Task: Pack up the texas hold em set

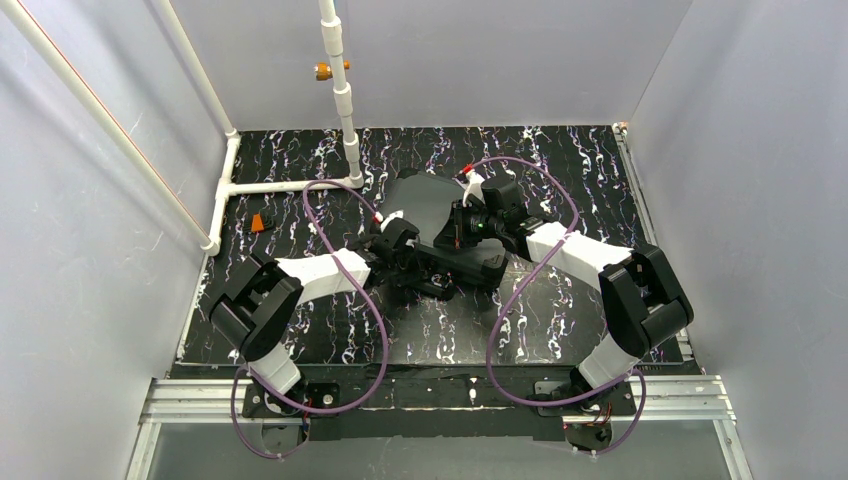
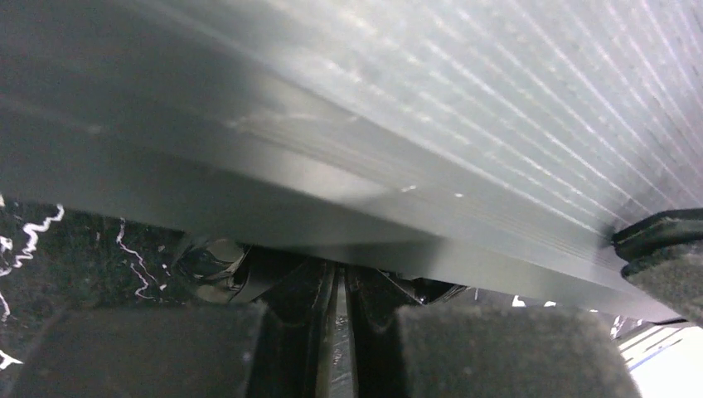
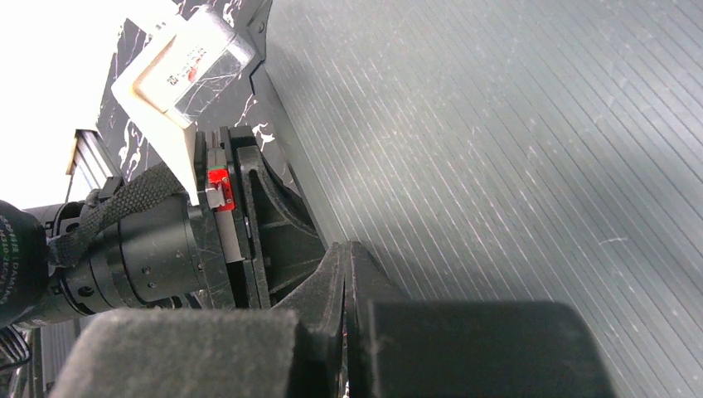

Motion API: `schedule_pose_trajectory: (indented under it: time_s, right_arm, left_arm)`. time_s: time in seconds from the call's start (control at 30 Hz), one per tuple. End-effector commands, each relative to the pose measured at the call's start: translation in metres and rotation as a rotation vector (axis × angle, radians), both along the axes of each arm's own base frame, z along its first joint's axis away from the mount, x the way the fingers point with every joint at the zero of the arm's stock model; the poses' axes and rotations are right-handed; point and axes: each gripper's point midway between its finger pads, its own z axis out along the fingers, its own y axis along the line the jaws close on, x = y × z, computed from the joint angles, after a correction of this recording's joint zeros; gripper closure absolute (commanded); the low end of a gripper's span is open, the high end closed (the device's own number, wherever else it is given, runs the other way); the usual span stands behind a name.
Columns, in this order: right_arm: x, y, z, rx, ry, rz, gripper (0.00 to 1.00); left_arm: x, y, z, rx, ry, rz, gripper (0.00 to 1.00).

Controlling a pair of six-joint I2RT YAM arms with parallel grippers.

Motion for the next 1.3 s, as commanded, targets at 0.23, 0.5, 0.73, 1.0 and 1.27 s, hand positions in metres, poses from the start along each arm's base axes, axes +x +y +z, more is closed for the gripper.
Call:
schedule_pose_trajectory:
  time_s: [0.23, 0.5, 0.73, 1.0, 1.27]
  right_arm:
    - [-0.088, -0.087, -0.126, -0.445, 0.403, -0.007, 0.99]
    - [-0.087, -0.087, -0.126, -0.446, 0.404, -0.011, 0.99]
    - [-0.082, -0.085, -0.115, -0.436, 0.385, -0.023, 0.99]
    - [-0.072, -0.081, -0.094, -0.420, 0.348, -0.047, 0.99]
    - [-0.061, -0.076, -0.073, -0.402, 0.311, -0.063, 0.99]
  left_arm:
    - [-0.002, 0.016, -0.045, 0.048, 0.081, 0.267, 0.95]
    - [-0.005, 0.031, -0.068, 0.156, 0.151, 0.356, 0.96]
    - [-0.006, 0.032, -0.060, 0.167, 0.134, 0.339, 0.94]
    - [-0.017, 0.043, -0.037, 0.156, 0.111, 0.335, 0.92]
    - [-0.027, 0.058, -0.003, 0.150, 0.055, 0.327, 0.91]
